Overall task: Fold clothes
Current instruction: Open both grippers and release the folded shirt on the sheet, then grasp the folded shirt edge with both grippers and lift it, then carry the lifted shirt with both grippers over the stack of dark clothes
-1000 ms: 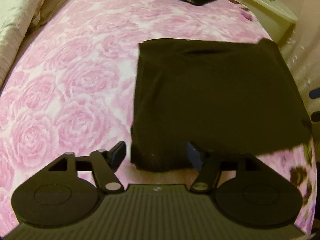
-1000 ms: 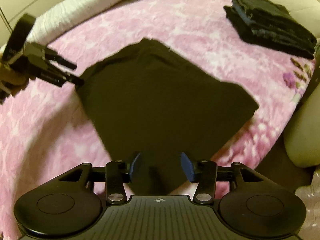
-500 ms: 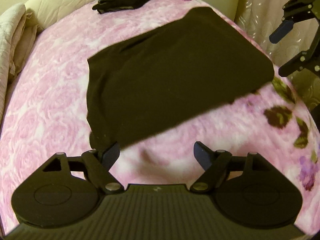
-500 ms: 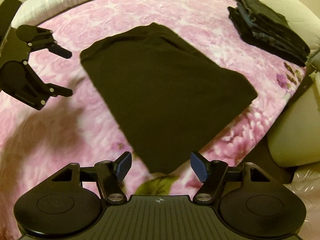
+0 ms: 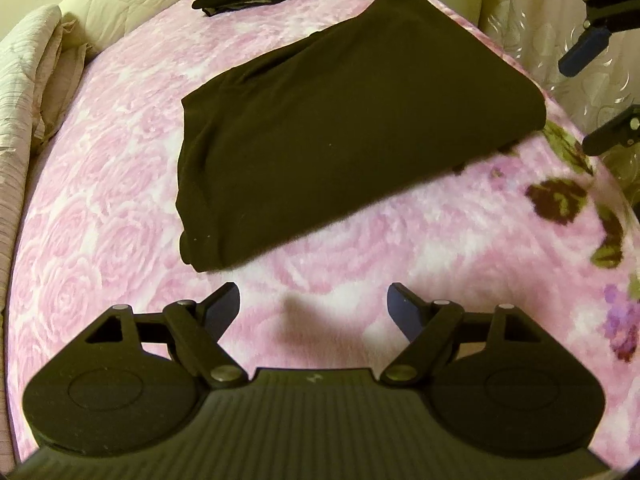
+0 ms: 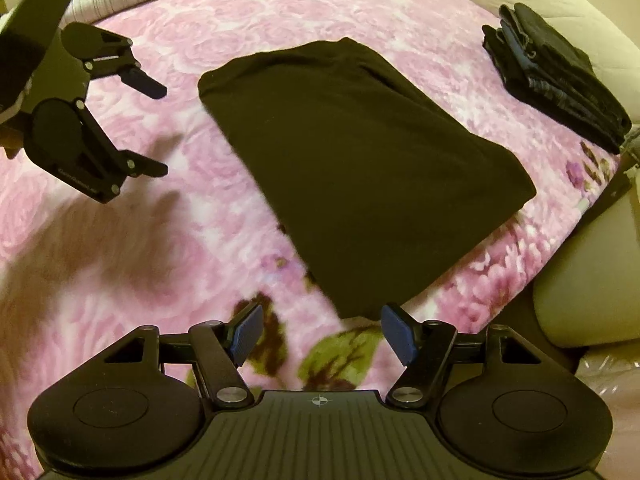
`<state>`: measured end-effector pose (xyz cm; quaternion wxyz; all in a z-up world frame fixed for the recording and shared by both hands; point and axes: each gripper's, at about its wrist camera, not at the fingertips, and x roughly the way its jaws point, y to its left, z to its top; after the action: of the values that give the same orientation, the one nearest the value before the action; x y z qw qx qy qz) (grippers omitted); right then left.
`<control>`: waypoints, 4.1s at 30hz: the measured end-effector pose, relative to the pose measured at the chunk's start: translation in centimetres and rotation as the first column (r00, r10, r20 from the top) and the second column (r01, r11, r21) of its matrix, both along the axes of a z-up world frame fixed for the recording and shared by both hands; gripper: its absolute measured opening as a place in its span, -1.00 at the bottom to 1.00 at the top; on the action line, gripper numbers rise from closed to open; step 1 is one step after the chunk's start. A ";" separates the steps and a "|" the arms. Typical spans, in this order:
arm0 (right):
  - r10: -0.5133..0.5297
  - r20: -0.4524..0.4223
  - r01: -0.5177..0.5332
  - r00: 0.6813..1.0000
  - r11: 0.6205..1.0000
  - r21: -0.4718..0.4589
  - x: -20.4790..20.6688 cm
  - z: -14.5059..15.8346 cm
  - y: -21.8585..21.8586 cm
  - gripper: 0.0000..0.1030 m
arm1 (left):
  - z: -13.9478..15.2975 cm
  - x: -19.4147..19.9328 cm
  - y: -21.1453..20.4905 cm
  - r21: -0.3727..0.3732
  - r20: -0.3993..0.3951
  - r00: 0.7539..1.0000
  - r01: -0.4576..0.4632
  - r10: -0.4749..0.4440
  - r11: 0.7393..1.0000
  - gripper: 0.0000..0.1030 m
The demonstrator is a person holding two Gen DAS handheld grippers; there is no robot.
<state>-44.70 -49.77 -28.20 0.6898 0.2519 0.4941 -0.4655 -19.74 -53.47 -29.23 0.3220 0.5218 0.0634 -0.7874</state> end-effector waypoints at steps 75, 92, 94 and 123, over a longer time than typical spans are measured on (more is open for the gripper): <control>0.277 -0.545 -0.504 0.791 0.799 -0.326 1.6 -10.2 -3.2 -0.12 | -7.1 -5.3 -3.2 -0.448 0.379 0.780 0.626 -0.498 0.639 0.60; 0.387 -0.470 -0.549 0.793 0.788 -0.278 -3.3 1.3 -3.9 -0.56 | -2.3 -7.6 -4.1 -0.367 0.410 0.803 0.579 -0.432 0.728 -0.79; 0.404 -0.475 -0.567 0.781 0.778 -0.271 -3.8 3.0 -3.5 -0.56 | -0.1 -7.9 -3.7 -0.359 0.404 0.815 0.560 -0.416 0.747 -0.79; 0.562 -0.416 -0.693 0.715 0.648 -0.315 -24.6 21.7 -8.0 -0.57 | 20.2 -28.8 -5.9 -0.326 0.371 0.915 0.286 -0.156 0.901 -0.79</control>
<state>-69.35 -57.82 -6.46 0.7696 -0.1725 0.5215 -0.3256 -48.56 -59.34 -9.04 0.3285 0.5811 -0.2041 -0.7161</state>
